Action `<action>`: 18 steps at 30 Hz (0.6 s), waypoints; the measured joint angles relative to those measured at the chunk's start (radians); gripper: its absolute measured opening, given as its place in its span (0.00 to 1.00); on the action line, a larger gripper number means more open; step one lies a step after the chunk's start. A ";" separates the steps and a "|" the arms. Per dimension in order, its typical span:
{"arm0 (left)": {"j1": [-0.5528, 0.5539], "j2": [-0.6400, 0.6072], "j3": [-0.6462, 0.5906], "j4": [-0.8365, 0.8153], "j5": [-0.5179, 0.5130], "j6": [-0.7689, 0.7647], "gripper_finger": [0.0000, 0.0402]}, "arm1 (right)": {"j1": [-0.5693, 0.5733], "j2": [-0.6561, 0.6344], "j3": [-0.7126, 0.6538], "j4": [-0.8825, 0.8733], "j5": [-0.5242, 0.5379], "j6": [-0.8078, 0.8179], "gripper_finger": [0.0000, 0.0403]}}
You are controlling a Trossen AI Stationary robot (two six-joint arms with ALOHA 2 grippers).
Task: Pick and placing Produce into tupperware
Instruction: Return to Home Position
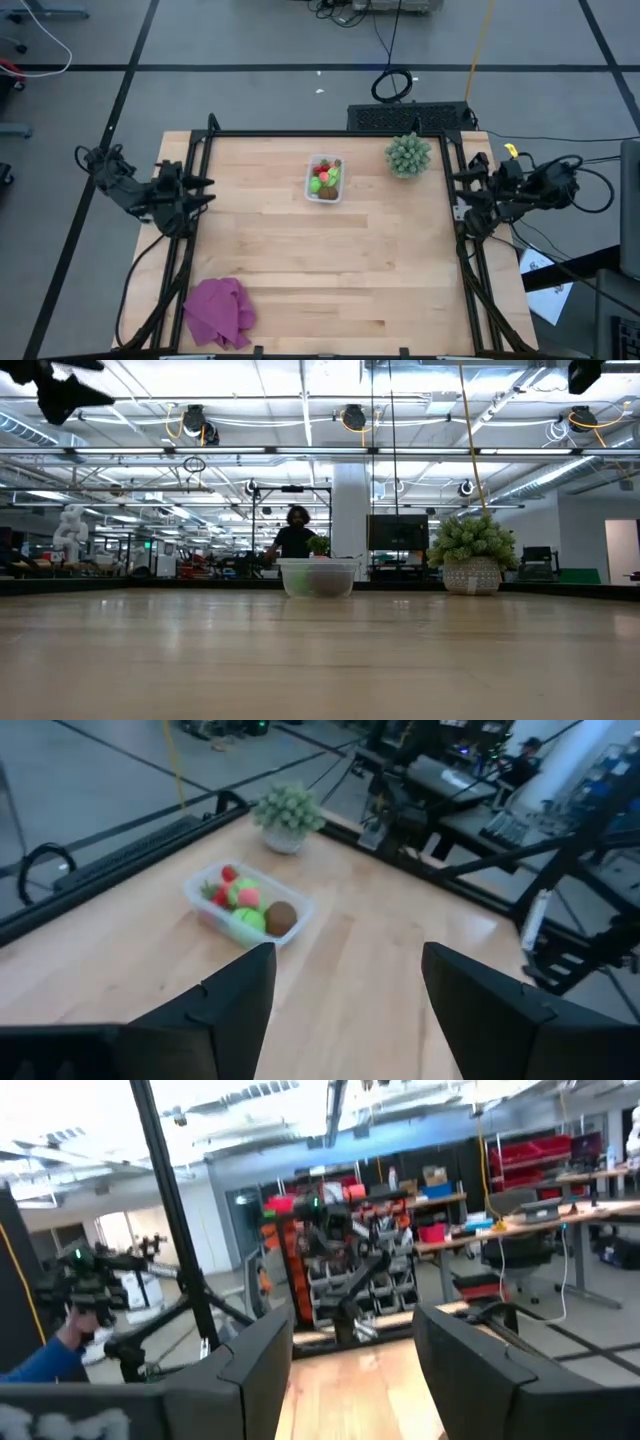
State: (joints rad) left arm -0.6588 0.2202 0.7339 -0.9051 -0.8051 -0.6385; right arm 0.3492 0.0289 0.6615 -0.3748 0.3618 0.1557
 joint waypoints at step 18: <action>0.000 -0.078 -0.355 0.245 -0.038 -0.062 0.64 | -0.001 -0.022 -0.377 0.458 -0.016 -0.064 0.50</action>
State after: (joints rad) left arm -0.6590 0.1425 0.3792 -0.6597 -0.8429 -0.7001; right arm 0.3481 0.0073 0.2843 0.0835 0.3461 0.0914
